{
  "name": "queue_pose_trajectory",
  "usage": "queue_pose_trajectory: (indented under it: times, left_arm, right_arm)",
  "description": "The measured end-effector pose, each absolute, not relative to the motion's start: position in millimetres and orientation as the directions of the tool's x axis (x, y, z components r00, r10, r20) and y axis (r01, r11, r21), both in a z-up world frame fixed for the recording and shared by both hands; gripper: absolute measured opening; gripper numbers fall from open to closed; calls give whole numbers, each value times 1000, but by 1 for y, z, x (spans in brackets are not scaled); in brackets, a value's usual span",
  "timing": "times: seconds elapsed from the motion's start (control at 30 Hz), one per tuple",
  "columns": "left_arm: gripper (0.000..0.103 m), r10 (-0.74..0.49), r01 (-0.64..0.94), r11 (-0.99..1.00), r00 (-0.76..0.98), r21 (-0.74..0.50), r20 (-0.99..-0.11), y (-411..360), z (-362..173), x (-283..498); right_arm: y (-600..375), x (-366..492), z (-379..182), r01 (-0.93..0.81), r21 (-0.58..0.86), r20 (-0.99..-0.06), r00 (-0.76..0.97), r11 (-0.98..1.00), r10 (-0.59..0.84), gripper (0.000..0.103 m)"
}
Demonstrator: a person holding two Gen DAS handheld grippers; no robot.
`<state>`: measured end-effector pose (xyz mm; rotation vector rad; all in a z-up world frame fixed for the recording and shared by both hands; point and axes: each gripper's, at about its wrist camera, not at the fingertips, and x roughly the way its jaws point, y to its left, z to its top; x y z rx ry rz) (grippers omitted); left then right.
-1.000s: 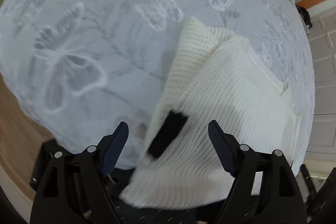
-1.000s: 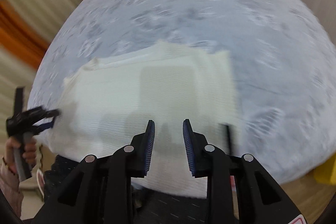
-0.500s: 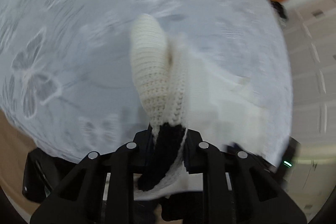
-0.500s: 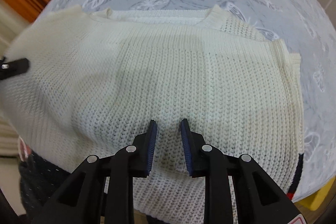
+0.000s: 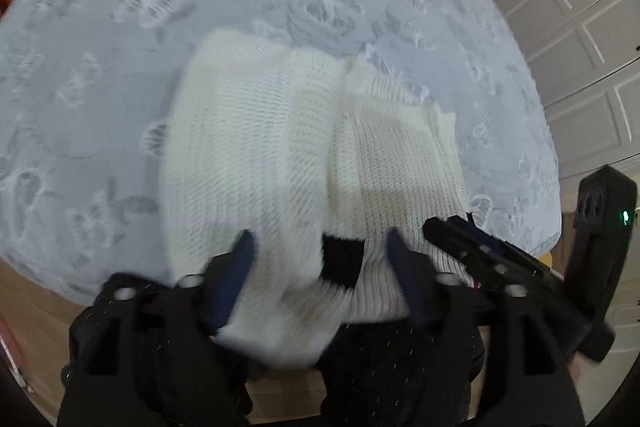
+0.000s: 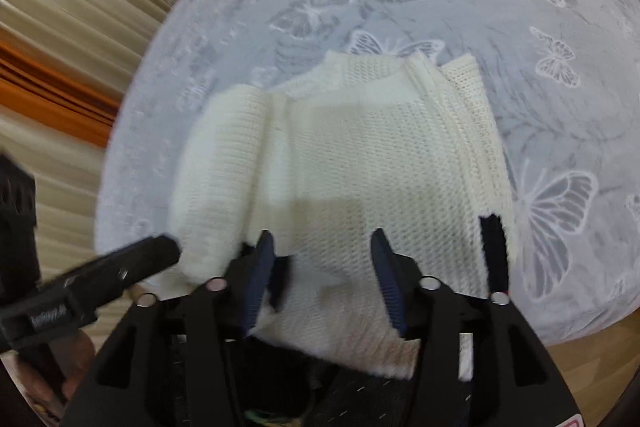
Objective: Fold small clothes
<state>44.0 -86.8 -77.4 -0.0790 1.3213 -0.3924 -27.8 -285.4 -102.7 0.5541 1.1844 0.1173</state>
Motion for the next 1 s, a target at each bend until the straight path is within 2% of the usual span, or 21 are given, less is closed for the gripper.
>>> queue_pose_trajectory:
  times: [0.1, 0.2, 0.4, 0.43, 0.5, 0.53, 0.57, 1.0]
  left_arm:
    - [75, -273, 236, 948, 260, -213, -926, -66, -60, 30]
    - [75, -218, 194, 966, 273, -169, -937, -34, -54, 22]
    - [76, -193, 123, 979, 282, -164, -940, 3, -49, 9]
    - [76, -191, 117, 980, 284, -163, -940, 6, -48, 7]
    - [80, -190, 108, 980, 285, -165, -940, 11, -47, 3]
    - [80, -189, 107, 981, 284, -165, -940, 14, -47, 1]
    - [80, -191, 107, 980, 282, -167, -940, 14, -48, -1]
    - [80, -118, 161, 984, 302, -71, -946, -10, -47, -6]
  right_arm:
    - [-274, -20, -99, 176, 538, -808, 388, 825, 444, 67]
    - [-253, 3, -109, 157, 556, -803, 354, 816, 479, 69]
    - [-209, 42, -140, 193, 525, -845, 233, 829, 481, 69]
    - [-204, 44, -141, 186, 528, -844, 228, 829, 486, 67]
    - [-188, 47, -142, 170, 536, -840, 207, 827, 501, 45]
    - [-183, 46, -141, 163, 525, -846, 203, 835, 492, 24]
    - [-178, 47, -138, 150, 510, -854, 206, 847, 478, 20]
    - [-199, 37, -54, -8, 489, -807, 374, 872, 456, 16]
